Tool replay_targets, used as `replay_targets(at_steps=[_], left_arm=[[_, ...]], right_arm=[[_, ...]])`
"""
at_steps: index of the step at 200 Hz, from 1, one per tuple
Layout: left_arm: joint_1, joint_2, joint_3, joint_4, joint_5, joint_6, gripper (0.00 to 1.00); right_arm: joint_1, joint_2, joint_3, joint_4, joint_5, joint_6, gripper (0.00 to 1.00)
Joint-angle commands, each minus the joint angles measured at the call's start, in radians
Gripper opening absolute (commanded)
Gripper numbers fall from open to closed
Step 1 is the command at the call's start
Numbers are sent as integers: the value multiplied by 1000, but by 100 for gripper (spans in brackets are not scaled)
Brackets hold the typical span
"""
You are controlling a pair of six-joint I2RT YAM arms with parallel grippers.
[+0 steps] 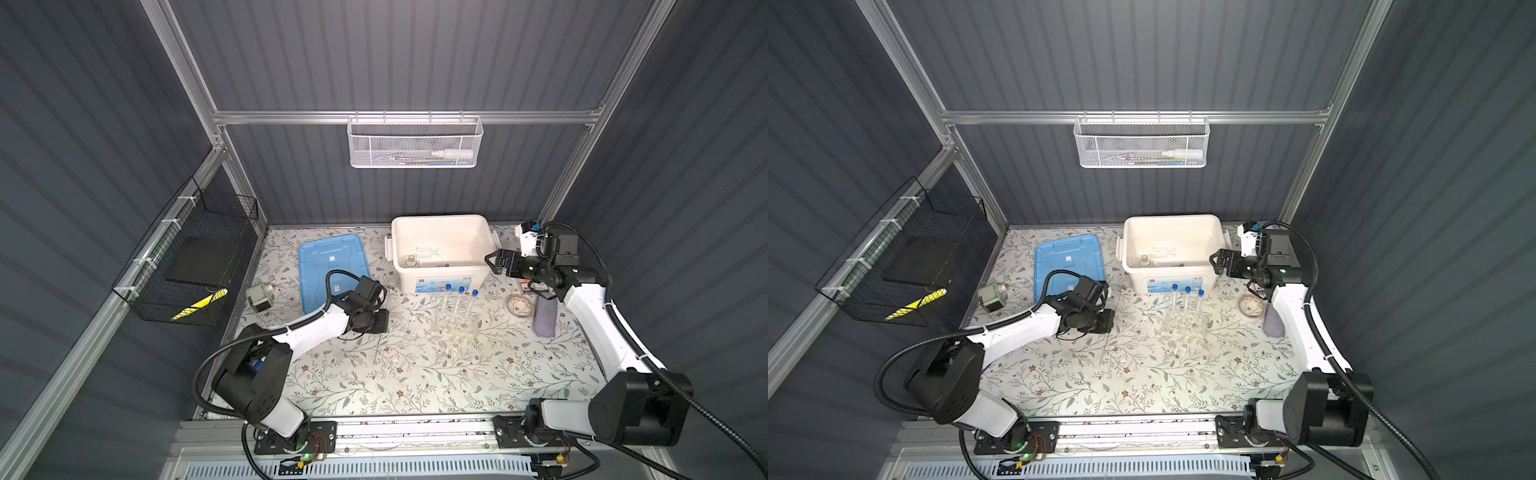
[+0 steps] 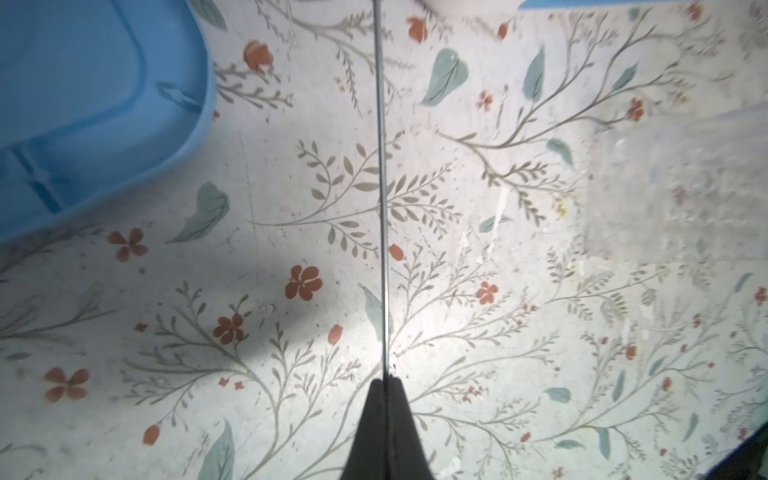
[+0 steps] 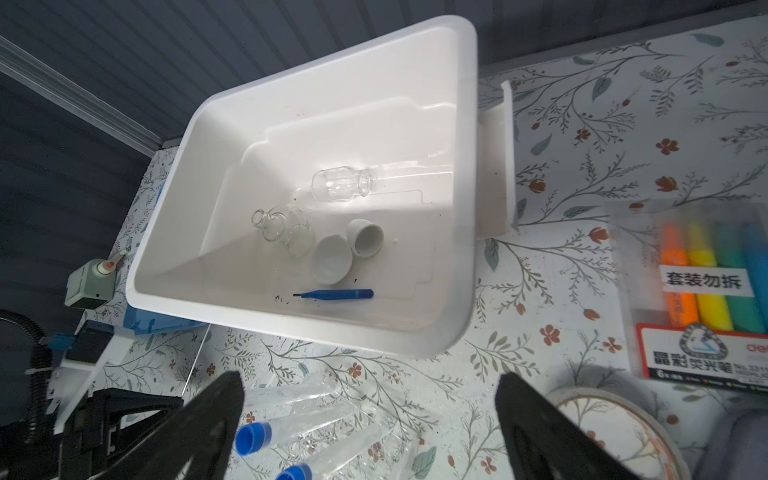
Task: Organize the chemistry lab equipment
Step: 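Close left gripper on the metal rod and lift it, then carry the metal rod with left gripper over the bin and lower it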
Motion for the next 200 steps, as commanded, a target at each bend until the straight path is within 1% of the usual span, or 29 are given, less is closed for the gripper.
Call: replay_targets(at_steps=[1, 39, 55, 76, 106, 123, 149, 164, 180, 200], left_arm=[[-9, -56, 26, -44, -46, -33, 0], [-8, -115, 84, -82, -92, -39, 0], [-8, -135, 123, -91, -108, -16, 0], [-8, -143, 225, -149, -165, 45, 0], [-6, -100, 394, -183, -177, 130, 0], [-4, -54, 481, -170, -140, 177, 0], [12, 49, 623, -106, -18, 227, 0], [16, 131, 713, -96, 68, 287, 0], [20, 229, 823, -123, 99, 352, 0], [29, 346, 948, -136, 161, 391, 0]], right_arm=[[5, 2, 17, -2, -25, 1, 96], [5, 27, 39, -11, 1, -5, 96], [5, 39, 48, -16, 3, -6, 95], [5, 50, 48, -10, 3, -8, 95], [5, 66, 41, -11, 2, -14, 94], [5, 74, 38, -11, -5, -15, 94], [6, 86, 33, -10, -2, -15, 94], [5, 88, 32, -8, 2, -15, 94], [5, 86, 28, -3, 7, -16, 94], [4, 87, 28, -5, 16, -22, 94]])
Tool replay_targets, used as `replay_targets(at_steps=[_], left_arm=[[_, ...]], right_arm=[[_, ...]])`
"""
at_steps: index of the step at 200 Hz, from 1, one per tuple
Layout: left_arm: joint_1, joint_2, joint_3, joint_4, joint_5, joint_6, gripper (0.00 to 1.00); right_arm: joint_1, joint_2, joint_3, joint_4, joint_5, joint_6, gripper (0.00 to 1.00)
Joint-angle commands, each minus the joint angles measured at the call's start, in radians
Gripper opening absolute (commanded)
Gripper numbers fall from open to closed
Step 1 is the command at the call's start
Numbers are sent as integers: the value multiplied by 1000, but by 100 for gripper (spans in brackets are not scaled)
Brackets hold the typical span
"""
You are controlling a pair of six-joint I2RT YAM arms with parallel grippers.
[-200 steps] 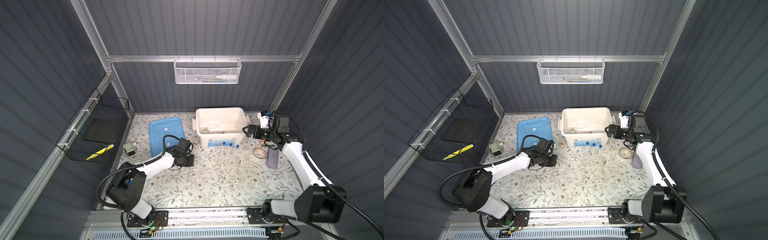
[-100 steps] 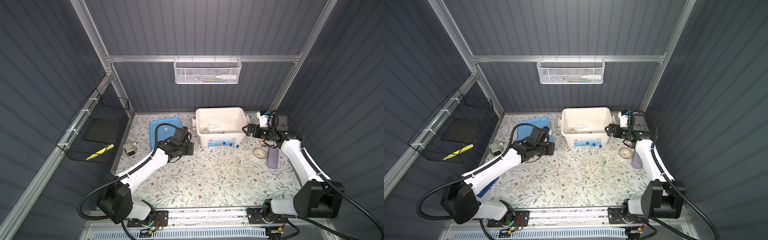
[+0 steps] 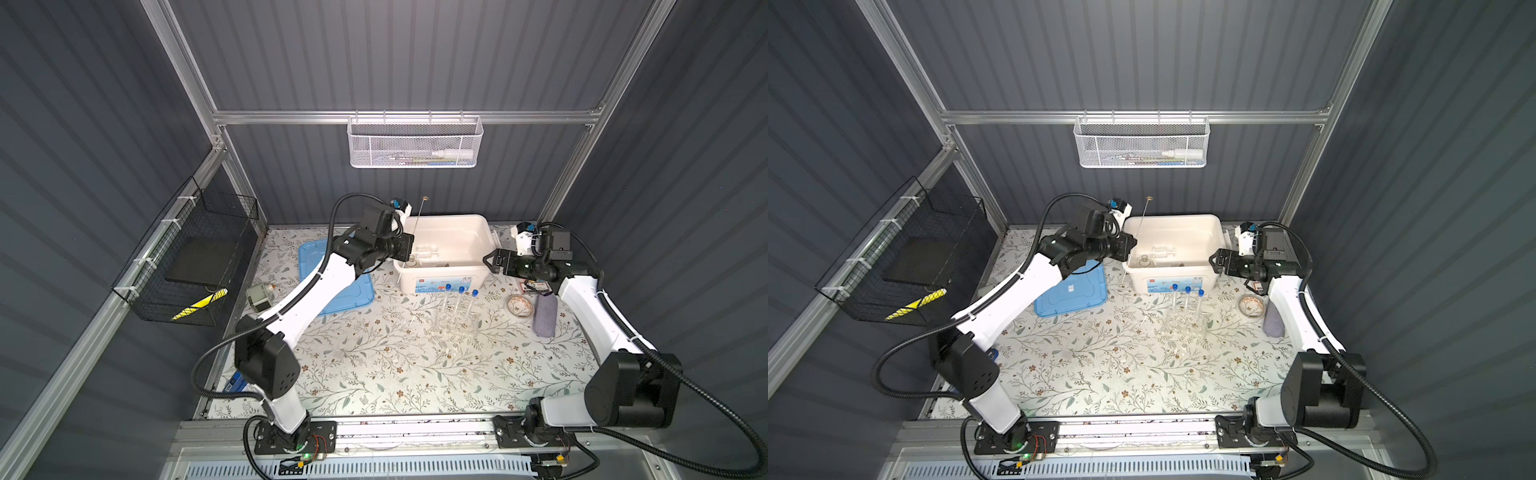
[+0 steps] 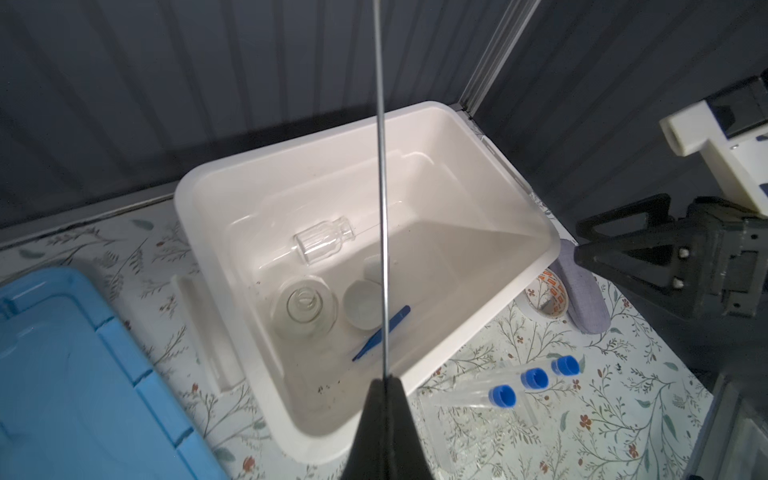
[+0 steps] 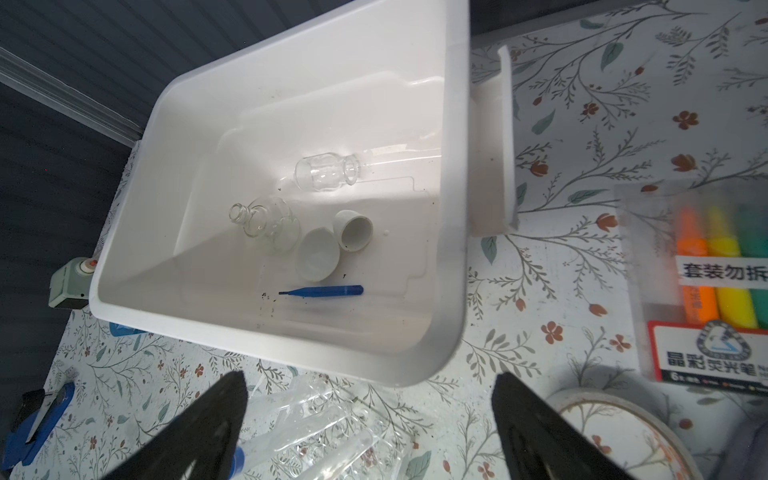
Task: Organize the chemistry lab equipment
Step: 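Carry the metal rod with left gripper over the bin and lower it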
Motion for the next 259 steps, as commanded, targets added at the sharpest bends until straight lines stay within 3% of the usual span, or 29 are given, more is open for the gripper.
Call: replay_targets(at_steps=[1, 70, 97, 259], left_arm=[[12, 113, 129, -29, 123, 109, 0], [16, 470, 620, -143, 300, 201, 0], [27, 563, 743, -195, 332, 255, 0], [35, 757, 704, -86, 500, 275, 2]], right_arm=[[3, 0, 2, -2, 9, -21, 94], [3, 19, -7, 1, 19, -27, 93], [4, 20, -9, 0, 26, -29, 93], [4, 70, -4, 11, 20, -12, 93]])
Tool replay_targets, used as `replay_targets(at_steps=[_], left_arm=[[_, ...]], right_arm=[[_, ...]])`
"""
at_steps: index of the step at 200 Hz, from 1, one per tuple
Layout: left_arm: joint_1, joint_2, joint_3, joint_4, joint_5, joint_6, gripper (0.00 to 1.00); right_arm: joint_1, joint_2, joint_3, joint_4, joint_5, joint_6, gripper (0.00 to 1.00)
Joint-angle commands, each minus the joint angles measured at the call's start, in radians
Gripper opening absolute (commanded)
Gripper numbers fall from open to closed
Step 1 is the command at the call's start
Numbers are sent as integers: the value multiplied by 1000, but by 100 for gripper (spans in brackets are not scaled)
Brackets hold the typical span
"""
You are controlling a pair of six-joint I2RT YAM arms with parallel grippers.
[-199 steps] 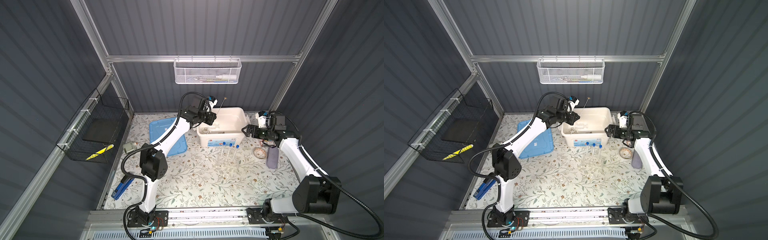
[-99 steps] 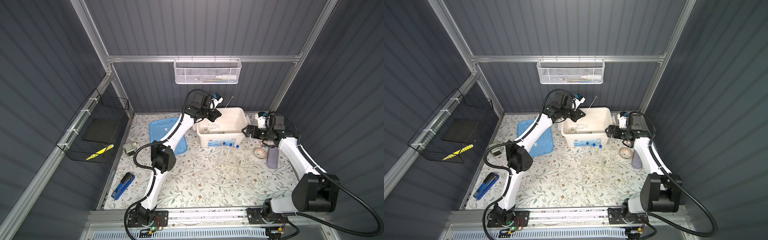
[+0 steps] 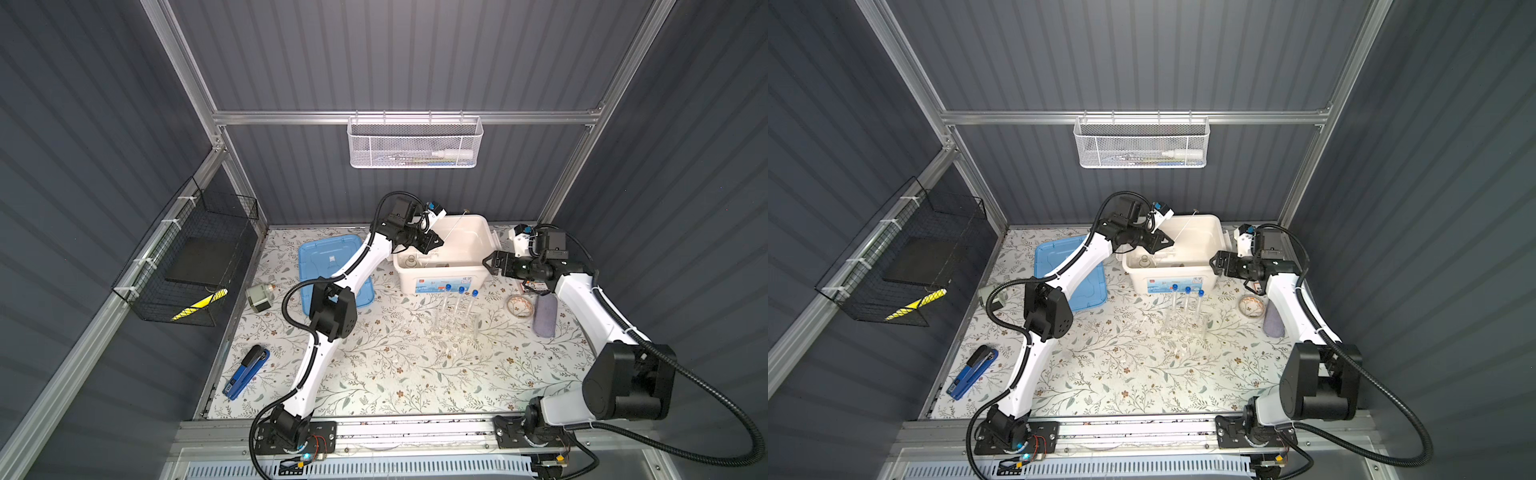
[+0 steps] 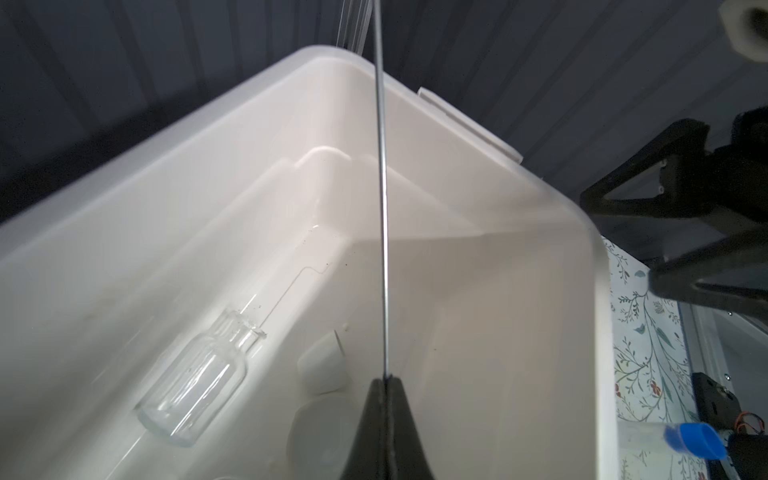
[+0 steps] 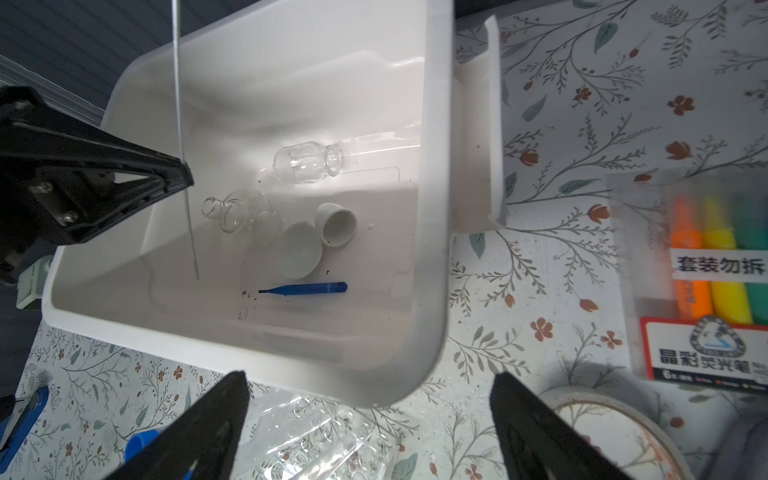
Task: Organize the chemistry lab equipment
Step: 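Carry the metal rod with left gripper over the bin and lower it, then open left gripper to release the metal rod into the white bin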
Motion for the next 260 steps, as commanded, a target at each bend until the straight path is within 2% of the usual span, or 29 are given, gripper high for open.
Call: replay_targets(at_steps=[1, 52, 146, 200, 260], left_arm=[[-9, 37, 7, 11, 44, 10, 2], [-18, 88, 10, 5, 54, -2, 3], [-35, 148, -6, -60, -1, 0, 6], [-35, 154, -13, -50, -41, -40, 7], [-36, 123, -57, -10, -46, -65, 22]], right_arm=[[3, 17, -3, 6, -6, 5, 93], [3, 17, -9, 4, -6, -6, 93], [3, 21, -25, 13, -10, -5, 93], [4, 13, -31, 8, -7, -5, 93], [3, 8, -34, 5, -5, -4, 93]])
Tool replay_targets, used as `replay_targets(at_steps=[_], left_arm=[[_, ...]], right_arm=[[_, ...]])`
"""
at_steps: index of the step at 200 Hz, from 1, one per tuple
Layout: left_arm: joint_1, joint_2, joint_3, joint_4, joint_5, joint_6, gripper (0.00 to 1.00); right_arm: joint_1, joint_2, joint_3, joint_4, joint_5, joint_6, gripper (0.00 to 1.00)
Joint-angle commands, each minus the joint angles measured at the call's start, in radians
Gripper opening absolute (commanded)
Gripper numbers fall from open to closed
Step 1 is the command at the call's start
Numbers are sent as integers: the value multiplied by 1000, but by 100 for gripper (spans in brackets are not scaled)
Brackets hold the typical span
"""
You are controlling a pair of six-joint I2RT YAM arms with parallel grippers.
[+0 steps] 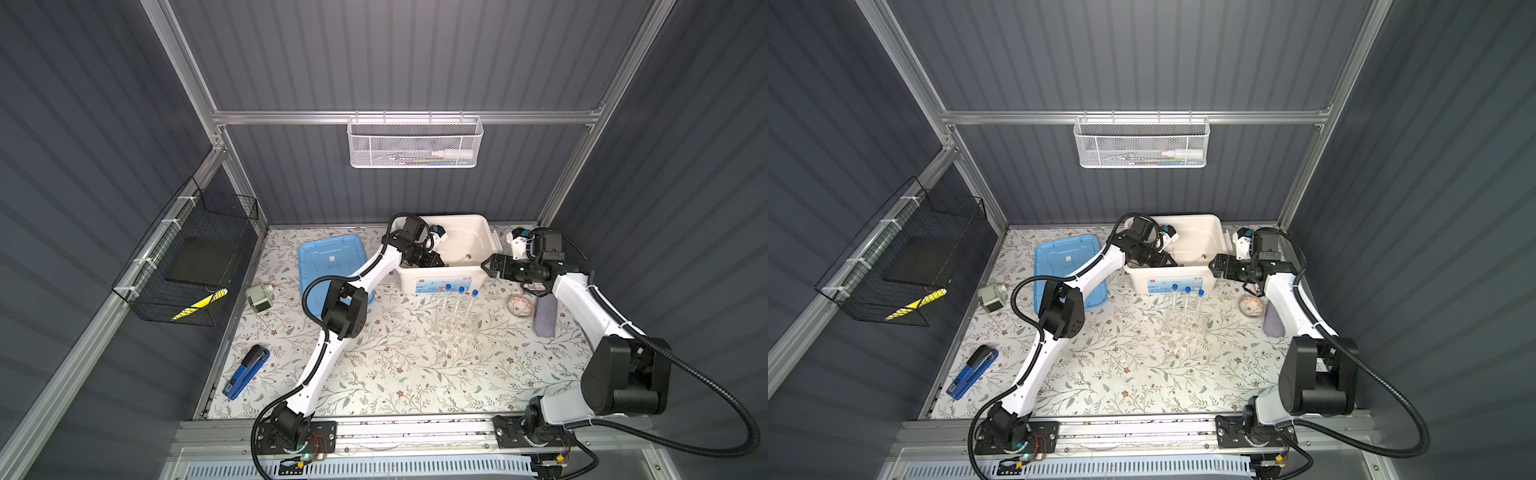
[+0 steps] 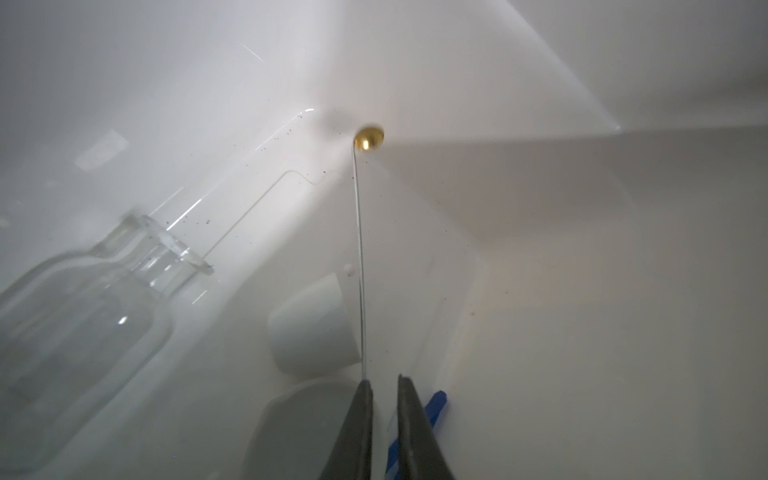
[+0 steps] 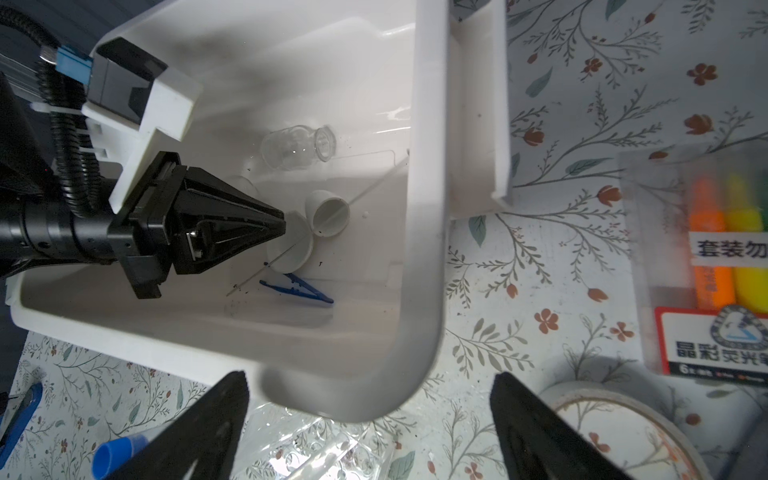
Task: Organize the chemistry lab equipment
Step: 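Open left gripper to release the metal rod into the white bin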
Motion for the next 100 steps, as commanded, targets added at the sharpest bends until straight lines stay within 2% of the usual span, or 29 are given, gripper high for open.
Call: replay_targets(at_steps=[1, 25, 49, 75, 100], left_arm=[[-7, -5, -49, 13, -4, -23, 22], [-8, -24, -56, 34, -9, -33, 26], [-8, -52, -74, 58, -9, -45, 36], [-8, -108, -125, 112, -10, -65, 50], [-8, -167, -157, 146, -14, -81, 68]], right_arm=[[3, -9, -13, -8, -5, -2, 93], [3, -16, -13, -6, -2, 1, 93], [3, -30, -15, -3, 4, 4, 94], [2, -48, -18, 8, 6, 16, 95], [2, -58, -19, 20, -2, 29, 96]])
